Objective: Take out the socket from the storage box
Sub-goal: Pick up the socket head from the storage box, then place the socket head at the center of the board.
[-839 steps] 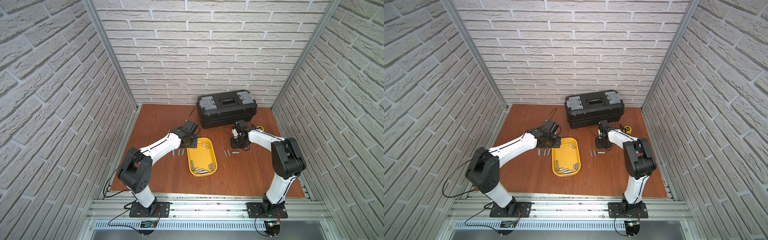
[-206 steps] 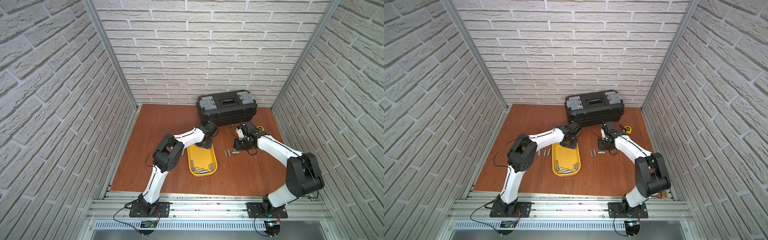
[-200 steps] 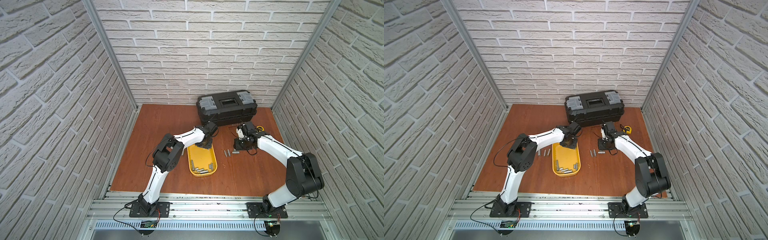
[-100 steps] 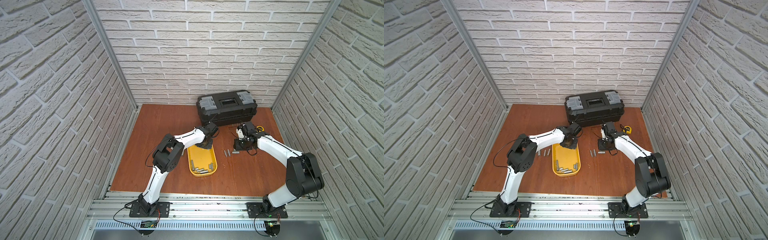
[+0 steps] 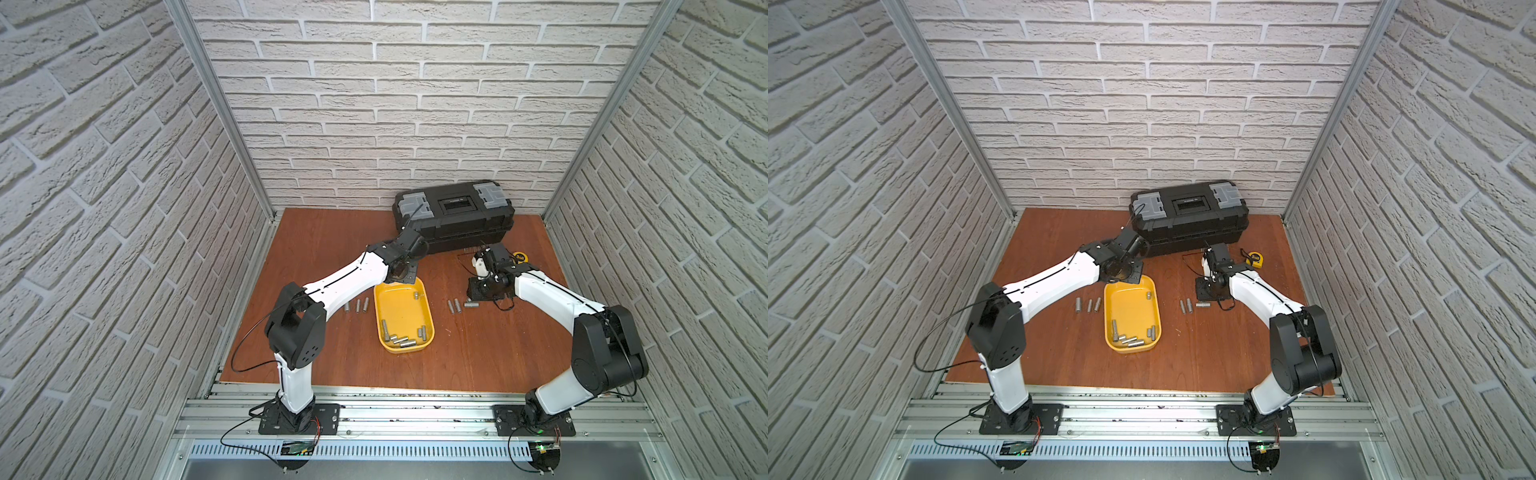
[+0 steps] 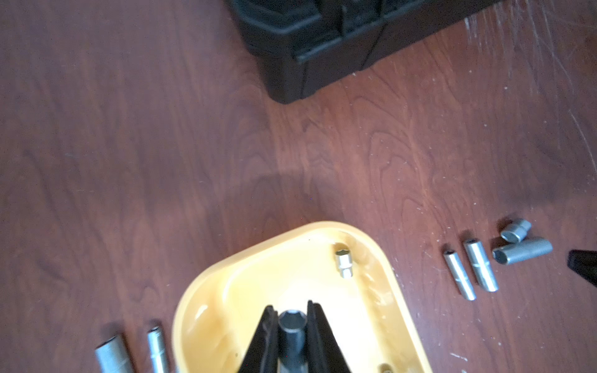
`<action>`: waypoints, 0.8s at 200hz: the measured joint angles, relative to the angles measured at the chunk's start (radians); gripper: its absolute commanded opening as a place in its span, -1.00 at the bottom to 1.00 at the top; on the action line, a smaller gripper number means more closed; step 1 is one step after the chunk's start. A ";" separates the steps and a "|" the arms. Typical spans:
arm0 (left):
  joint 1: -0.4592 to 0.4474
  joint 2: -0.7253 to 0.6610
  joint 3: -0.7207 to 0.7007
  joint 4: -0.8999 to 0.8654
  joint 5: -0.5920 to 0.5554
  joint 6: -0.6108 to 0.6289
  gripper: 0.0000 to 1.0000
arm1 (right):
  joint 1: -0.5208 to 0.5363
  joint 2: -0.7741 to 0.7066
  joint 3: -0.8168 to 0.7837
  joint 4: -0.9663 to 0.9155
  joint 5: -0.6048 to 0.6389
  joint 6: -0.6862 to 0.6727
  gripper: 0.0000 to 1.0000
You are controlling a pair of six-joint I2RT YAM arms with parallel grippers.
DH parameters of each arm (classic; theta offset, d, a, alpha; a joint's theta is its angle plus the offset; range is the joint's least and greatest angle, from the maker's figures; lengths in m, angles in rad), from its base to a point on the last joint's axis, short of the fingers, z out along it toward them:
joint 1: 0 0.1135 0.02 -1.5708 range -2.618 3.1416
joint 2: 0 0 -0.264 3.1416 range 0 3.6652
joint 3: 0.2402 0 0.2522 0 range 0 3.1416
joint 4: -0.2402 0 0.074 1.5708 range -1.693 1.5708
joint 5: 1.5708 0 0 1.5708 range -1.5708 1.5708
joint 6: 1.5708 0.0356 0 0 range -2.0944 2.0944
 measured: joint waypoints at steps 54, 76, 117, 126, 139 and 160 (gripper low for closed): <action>0.199 -0.079 -0.178 0.013 -0.011 0.005 -0.75 | 0.000 -0.005 -0.003 0.004 -0.014 0.002 -0.26; 0.267 -0.077 -0.231 0.016 -0.001 0.015 -0.75 | 0.000 -0.006 -0.017 0.005 -0.019 0.004 -0.26; 0.314 -0.008 -0.249 0.037 0.020 0.031 -0.74 | 0.000 -0.014 -0.027 0.004 -0.021 0.004 -0.26; 0.316 0.011 -0.255 0.047 0.024 0.034 -0.74 | 0.000 -0.019 -0.028 0.005 -0.021 0.004 -0.27; 0.320 0.036 -0.263 0.052 0.032 0.035 -0.74 | 0.000 -0.023 -0.029 0.005 -0.021 0.004 -0.26; 0.322 0.072 -0.264 0.063 0.041 0.037 -0.71 | 0.000 -0.024 -0.034 0.005 -0.022 0.004 -0.26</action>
